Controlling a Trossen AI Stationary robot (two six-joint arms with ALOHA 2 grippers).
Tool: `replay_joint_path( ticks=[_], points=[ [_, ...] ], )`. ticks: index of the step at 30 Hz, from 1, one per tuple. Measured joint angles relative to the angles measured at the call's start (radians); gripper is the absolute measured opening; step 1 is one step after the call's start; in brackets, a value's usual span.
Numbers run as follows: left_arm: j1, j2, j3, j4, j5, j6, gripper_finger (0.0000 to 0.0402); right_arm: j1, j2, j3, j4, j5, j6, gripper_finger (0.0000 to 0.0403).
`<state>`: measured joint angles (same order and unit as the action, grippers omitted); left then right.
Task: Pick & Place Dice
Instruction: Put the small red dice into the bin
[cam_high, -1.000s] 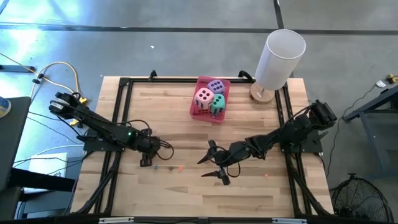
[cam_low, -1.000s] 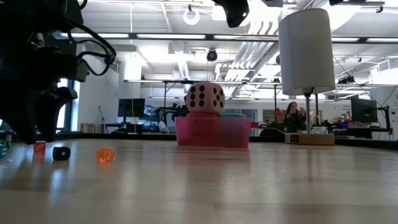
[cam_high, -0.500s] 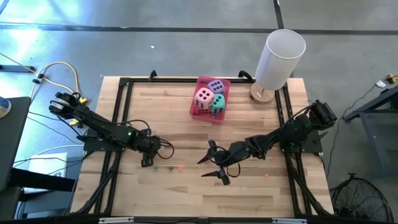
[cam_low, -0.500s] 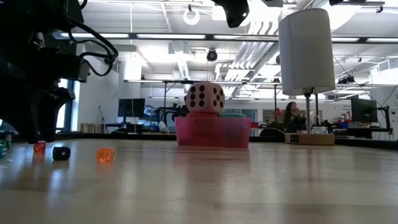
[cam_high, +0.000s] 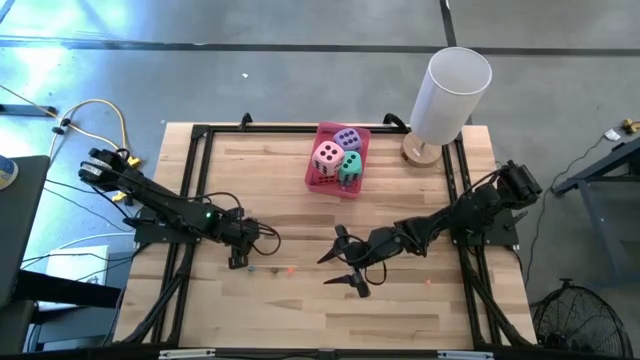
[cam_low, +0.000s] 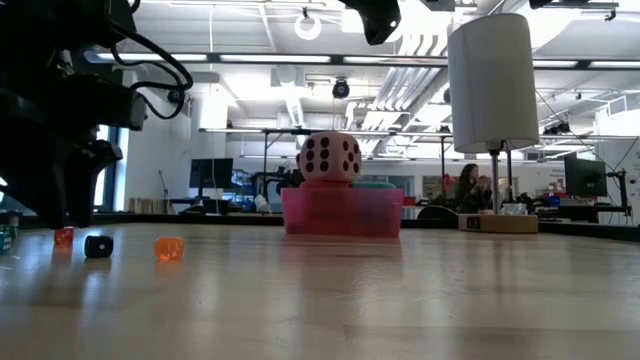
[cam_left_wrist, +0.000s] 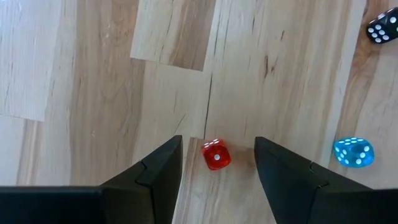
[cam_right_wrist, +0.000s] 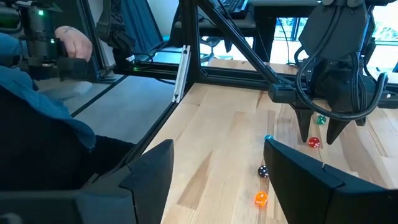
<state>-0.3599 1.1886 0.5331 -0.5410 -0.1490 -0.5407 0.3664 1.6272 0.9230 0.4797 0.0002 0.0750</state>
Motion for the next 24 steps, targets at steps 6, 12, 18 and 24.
replay_joint_path(
  ticks=[6, 12, 18, 24],
  points=[
    [0.000, 0.026, 0.001, 0.001, 0.000, -0.003, 0.0190, 0.000, 0.000, 0.000, -0.004, 0.000, 0.000, 0.0243],
    [0.000, 0.074, 0.003, 0.002, 0.000, -0.003, 0.0190, 0.000, 0.000, 0.000, -0.005, 0.000, 0.000, 0.0243],
    [-0.003, 0.090, 0.005, 0.004, 0.010, -0.008, 0.0190, 0.000, 0.000, 0.000, -0.005, 0.000, 0.000, 0.0243],
    [-0.011, 0.090, 0.004, 0.004, 0.011, -0.035, 0.0164, 0.000, 0.000, 0.000, -0.005, 0.000, 0.000, 0.0243]
  ],
)
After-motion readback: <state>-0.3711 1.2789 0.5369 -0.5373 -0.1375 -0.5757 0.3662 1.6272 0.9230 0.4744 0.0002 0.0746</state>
